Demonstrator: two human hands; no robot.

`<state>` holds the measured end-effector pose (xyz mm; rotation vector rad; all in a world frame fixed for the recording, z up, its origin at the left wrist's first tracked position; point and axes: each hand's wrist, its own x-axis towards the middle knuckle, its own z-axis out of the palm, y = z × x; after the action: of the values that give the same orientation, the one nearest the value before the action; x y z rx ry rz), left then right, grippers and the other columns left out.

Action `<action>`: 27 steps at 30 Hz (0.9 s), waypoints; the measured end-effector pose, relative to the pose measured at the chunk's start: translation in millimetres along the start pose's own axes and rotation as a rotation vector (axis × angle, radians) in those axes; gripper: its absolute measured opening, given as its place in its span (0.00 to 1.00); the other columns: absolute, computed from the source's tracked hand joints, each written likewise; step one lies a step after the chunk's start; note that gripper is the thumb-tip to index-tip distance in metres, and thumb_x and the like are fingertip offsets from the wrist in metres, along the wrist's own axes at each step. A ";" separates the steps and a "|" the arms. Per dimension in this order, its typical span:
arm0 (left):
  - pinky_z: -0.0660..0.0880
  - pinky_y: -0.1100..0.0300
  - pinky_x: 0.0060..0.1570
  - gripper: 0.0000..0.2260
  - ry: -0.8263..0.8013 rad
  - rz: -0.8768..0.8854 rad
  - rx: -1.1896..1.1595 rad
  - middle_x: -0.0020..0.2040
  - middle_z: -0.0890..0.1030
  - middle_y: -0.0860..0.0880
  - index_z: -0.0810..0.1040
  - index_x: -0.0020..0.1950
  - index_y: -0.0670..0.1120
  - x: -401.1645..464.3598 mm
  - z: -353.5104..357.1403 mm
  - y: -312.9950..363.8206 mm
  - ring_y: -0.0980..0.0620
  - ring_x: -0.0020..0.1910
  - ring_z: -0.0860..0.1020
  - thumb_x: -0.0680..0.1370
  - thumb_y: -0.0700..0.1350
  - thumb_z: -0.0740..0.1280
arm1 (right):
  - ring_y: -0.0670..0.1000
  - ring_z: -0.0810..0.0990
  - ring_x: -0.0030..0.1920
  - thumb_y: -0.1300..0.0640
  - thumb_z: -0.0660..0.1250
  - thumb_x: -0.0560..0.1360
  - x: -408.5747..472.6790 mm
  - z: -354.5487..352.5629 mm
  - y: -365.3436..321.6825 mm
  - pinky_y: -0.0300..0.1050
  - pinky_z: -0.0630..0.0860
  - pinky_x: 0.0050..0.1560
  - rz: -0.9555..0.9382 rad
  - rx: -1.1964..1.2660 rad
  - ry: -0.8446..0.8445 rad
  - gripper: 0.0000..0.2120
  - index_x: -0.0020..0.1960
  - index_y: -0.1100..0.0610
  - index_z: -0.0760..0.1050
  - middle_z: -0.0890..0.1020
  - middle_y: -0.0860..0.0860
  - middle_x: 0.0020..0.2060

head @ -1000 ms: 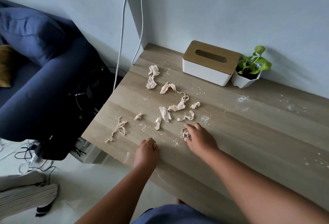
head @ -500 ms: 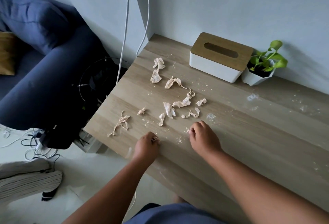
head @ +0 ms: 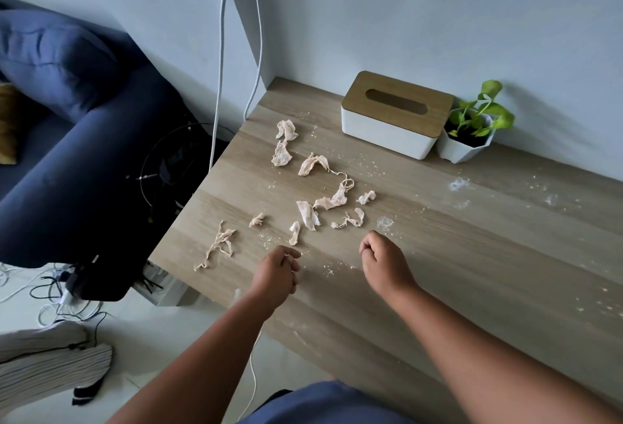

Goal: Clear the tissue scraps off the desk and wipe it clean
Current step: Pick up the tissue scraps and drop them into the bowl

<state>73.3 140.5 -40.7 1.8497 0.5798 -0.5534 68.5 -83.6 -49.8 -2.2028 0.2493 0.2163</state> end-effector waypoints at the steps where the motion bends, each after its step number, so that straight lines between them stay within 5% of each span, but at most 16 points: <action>1: 0.70 0.58 0.32 0.11 0.014 0.018 0.033 0.40 0.75 0.46 0.78 0.55 0.41 0.7 0.3 1.2 0.50 0.31 0.71 0.85 0.37 0.55 | 0.56 0.74 0.38 0.69 0.59 0.75 -1.3 -1.0 0.8 0.53 0.72 0.42 -0.007 0.011 -0.006 0.08 0.39 0.62 0.70 0.76 0.51 0.33; 4: 0.69 0.54 0.41 0.11 0.063 0.070 0.132 0.34 0.72 0.52 0.81 0.52 0.46 3.7 -0.6 3.2 0.50 0.34 0.69 0.85 0.47 0.61 | 0.58 0.75 0.38 0.66 0.59 0.77 -4.1 -3.2 3.7 0.55 0.73 0.42 -0.010 0.015 -0.023 0.08 0.39 0.62 0.70 0.76 0.53 0.33; 9: 0.64 0.56 0.32 0.15 0.105 0.119 0.142 0.28 0.71 0.54 0.83 0.44 0.49 -3.5 -3.7 8.2 0.52 0.29 0.69 0.73 0.50 0.57 | 0.54 0.74 0.36 0.61 0.58 0.76 -8.1 -7.0 5.5 0.50 0.71 0.40 -0.014 -0.004 -0.057 0.08 0.41 0.57 0.74 0.74 0.46 0.30; 19: 0.65 0.60 0.27 0.13 0.150 0.152 0.536 0.25 0.75 0.55 0.79 0.40 0.52 -9.4 -40.2 -9.2 0.57 0.25 0.72 0.75 0.38 0.60 | 0.55 0.76 0.44 0.73 0.58 0.73 -5.9 -1.8 3.9 0.50 0.73 0.47 -0.086 -0.082 -0.137 0.12 0.45 0.59 0.75 0.79 0.52 0.43; 27: 0.69 0.63 0.29 0.16 0.185 0.120 0.537 0.33 0.83 0.52 0.79 0.39 0.53 -7.8 -78.7 -21.3 0.57 0.31 0.77 0.74 0.34 0.60 | 0.52 0.78 0.44 0.76 0.56 0.67 -6.0 14.3 -11.7 0.52 0.78 0.47 -0.133 -0.083 -0.173 0.20 0.46 0.55 0.75 0.77 0.48 0.44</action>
<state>61.9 220.2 -25.7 2.4464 0.4639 -0.4906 64.8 -64.6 -47.9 -2.2572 -0.0019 0.3460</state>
